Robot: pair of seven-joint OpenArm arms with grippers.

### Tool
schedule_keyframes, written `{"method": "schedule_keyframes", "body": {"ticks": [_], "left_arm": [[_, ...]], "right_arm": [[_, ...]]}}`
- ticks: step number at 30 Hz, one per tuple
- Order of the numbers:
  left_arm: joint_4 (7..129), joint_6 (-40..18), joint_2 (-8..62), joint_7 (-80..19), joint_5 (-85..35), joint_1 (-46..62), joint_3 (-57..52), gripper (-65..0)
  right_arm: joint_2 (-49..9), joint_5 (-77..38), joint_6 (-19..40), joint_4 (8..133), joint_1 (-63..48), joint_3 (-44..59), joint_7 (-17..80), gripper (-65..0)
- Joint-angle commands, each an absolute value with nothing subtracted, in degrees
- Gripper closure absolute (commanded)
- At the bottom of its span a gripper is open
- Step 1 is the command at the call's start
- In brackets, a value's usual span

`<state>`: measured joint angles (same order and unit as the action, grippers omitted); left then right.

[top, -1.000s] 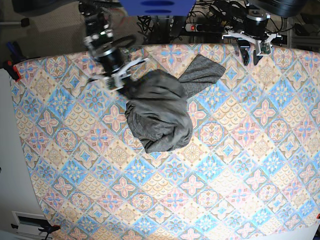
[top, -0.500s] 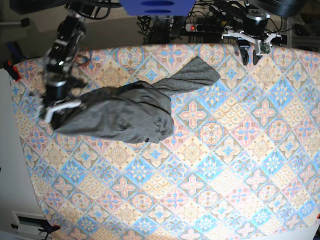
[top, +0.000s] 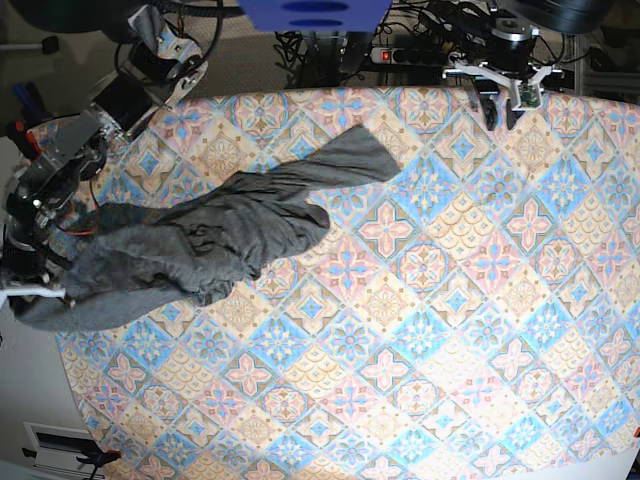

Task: Layout the t-shirt on the table in an organized manner, then fold the t-shirt properly
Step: 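Drag the grasped shirt with the right gripper away from the pile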

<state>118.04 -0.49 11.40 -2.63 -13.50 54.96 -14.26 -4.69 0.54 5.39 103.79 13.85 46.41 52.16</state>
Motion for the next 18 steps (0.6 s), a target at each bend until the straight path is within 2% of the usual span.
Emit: {"method": "schedule_keyframes", "body": {"ticks": [1,6,12,14,18], "left_arm": [[118.90,-0.40,11.56,-1.10,-13.41,55.69,-14.46,-18.1],[118.90,-0.40,11.56,-1.10,-13.41,55.69,-14.37,-18.1],[118.90,-0.40,11.65,-1.10,-13.41,55.87,-14.02,-18.5],[119.08,-0.40,12.00,-1.10,-12.26,55.69,-12.88,-18.5],[119.34,-0.40,14.29,-1.10,-5.05,52.53,-7.43,-18.6]], "right_arm": [[-5.05,-0.40,6.02,103.78,14.99,46.02,50.42,0.0],[-5.05,-0.31,6.02,100.97,14.64,46.02,50.77,0.0],[-5.05,-0.31,6.11,101.23,9.89,46.11,49.80,-20.1],[-5.05,-0.31,6.81,101.76,6.90,46.11,47.96,-23.9],[-4.35,-0.40,17.54,105.71,2.77,46.11,43.65,-26.6]]}}
